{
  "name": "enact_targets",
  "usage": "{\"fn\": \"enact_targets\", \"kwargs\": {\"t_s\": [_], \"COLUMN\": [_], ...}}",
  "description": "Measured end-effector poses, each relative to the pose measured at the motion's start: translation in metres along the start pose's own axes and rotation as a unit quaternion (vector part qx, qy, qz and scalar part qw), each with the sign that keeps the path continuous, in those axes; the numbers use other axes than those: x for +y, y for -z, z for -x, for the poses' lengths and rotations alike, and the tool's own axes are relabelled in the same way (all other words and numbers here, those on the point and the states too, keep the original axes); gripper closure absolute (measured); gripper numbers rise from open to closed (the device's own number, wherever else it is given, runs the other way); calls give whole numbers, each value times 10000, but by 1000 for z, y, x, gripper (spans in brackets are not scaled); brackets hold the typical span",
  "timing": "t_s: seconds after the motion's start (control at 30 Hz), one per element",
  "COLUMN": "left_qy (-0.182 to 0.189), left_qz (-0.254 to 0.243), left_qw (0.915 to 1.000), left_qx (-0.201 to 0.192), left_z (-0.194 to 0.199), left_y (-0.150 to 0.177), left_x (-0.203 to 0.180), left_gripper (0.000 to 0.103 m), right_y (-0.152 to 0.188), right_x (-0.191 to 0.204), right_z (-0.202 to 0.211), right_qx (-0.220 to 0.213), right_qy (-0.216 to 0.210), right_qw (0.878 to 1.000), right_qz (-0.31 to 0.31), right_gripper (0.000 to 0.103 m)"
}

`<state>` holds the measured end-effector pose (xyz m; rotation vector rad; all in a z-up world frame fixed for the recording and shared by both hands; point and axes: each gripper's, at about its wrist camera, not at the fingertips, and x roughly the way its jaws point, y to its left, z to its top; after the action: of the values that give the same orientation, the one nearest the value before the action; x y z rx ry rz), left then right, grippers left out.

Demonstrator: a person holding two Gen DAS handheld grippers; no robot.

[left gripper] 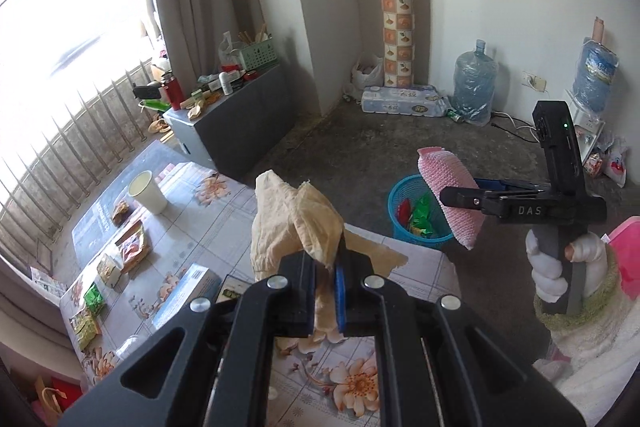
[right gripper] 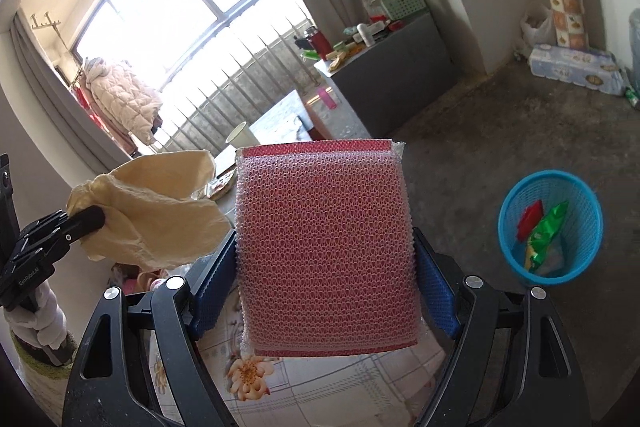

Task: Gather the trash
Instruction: 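Carry the sponge and brown paper over the blue wastebasket with both tools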

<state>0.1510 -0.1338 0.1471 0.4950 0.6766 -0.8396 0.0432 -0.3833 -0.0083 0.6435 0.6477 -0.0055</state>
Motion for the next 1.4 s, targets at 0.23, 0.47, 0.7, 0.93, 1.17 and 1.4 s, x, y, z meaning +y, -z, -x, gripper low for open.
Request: {"fn": "enact_targets", "kwargs": {"t_s": [0.23,0.47,0.7,0.93,1.17,1.4], "left_qy": [920,1702,2235,2500,2211,1620], "left_qz": [-416,-585,-346,293,794,1223], "left_qw": [9949,9822,9640,9335,9125,9146], "left_qx": [51,539,1401,2556,3348,3498], "left_z": [-44,-122,-234,-373,-468,-517], "left_y": [-42,-76,-97,-98,-90,-78], "left_x": [-64,-112,-147,-172,-183,-175], "left_gripper": [96,96,95,95,95,77], "right_y": [0,7,19,32,38,40], "right_x": [-78,-147,-194,-226,-248,-257], "right_z": [36,35,19,8,2,-5], "right_qx": [-351,-348,-227,-61,20,104], "right_qy": [801,1279,1481,1595,1709,1764], "right_qw": [9940,9823,9711,9618,9539,9491], "right_qz": [-656,-1325,-1857,-2225,-2467,-2608], "right_gripper": [26,26,26,26,26,26]}}
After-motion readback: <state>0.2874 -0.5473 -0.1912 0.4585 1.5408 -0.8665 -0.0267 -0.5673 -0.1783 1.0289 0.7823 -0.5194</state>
